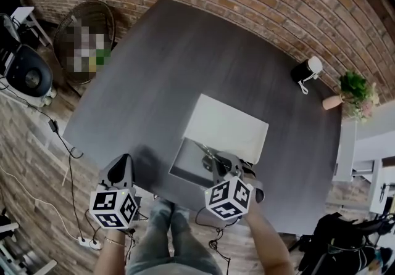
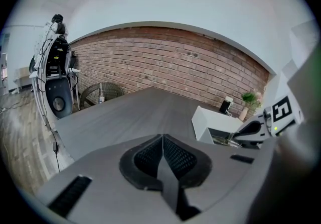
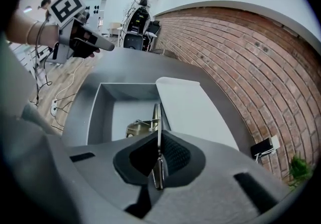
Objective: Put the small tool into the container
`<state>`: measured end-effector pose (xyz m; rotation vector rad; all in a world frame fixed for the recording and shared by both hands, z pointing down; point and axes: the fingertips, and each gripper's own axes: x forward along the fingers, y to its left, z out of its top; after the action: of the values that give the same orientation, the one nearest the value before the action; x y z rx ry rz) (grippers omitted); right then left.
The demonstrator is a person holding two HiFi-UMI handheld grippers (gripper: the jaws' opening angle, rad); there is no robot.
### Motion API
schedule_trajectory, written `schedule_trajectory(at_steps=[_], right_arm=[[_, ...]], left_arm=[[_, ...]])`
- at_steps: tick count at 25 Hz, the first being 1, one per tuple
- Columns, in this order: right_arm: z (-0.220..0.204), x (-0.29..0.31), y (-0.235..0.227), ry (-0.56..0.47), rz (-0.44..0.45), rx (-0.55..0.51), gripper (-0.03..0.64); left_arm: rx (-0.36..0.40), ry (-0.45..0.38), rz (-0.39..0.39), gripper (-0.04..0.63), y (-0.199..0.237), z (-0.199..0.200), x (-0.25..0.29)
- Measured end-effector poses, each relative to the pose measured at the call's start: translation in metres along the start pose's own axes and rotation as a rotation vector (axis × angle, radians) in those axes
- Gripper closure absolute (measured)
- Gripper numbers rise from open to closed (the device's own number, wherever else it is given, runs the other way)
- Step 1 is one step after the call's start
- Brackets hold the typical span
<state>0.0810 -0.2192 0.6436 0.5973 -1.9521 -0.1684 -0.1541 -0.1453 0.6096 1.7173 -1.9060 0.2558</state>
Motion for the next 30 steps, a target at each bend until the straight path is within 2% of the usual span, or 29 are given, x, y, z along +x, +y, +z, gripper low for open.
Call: schedule_trajectory(at_steps=[5,11,30], right_arm=[[0.001,0.002,0.001,0.031,-0.026,-0.011,0.61],[-0.001,0.003,0.003,0.032,-0.009,-0.013,0.609],[-0.002,0.0,0.018,0.081,0.188,0.041,0.546]], left_arm=[[-0.002,0.006,-0.008,0.588,-0.003,-0.003,-0.001],[-0.015,0.01,-0.016,0.588,-0.004,-0.006,-0.001],[-0.04,0.019,-0.025,0.588,0.002,-0.005,-0.008]])
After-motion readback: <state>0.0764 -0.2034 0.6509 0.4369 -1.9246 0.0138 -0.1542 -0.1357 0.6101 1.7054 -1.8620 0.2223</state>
